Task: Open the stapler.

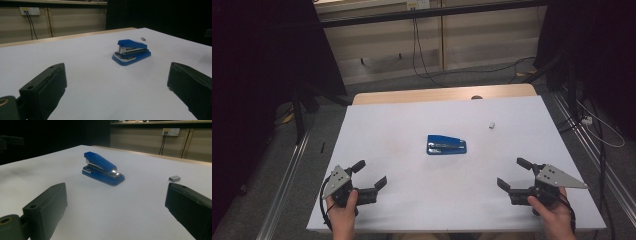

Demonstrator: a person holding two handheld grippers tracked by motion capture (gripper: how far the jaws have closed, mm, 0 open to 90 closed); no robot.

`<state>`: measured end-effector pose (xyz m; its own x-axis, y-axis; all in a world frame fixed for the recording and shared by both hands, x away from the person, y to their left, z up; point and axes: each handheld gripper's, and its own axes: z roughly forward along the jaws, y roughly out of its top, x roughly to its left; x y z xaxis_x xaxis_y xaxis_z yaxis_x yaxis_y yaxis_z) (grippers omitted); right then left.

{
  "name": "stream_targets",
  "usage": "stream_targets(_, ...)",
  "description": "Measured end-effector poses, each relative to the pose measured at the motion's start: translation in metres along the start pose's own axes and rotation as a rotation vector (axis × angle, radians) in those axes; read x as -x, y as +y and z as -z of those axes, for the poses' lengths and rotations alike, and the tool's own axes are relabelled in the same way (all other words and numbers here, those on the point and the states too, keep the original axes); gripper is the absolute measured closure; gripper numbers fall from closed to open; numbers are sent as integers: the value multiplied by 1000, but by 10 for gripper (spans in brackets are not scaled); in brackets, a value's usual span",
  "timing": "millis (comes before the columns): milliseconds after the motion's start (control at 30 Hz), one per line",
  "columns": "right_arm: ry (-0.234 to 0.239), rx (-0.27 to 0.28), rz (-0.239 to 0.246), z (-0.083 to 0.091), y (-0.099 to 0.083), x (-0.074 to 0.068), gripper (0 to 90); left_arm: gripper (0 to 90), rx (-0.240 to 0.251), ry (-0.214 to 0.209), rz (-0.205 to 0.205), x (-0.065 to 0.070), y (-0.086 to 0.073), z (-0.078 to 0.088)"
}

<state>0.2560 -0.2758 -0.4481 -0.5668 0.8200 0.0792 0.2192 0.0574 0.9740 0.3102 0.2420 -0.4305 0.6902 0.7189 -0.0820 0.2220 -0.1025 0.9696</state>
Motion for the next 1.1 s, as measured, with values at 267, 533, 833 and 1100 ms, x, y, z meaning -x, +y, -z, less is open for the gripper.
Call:
stream_targets(267, -4, -3, 0, -1, 1, 0, 35, 26, 6, -17, 6, 1, 1, -1)
stream_targets(533, -28, -22, 15, -5, 2, 3, 28, 25, 6, -38, 6, 1, 7, -12)
stream_targets(833, -84, -44, 55, -17, 9, 9, 31, 26, 11, -69, 15, 4, 16, -28)
stream_targets(1100, -96, -65, 90, -24, 14, 8, 28, 27, -19, -80, 7, 10, 21, -46)
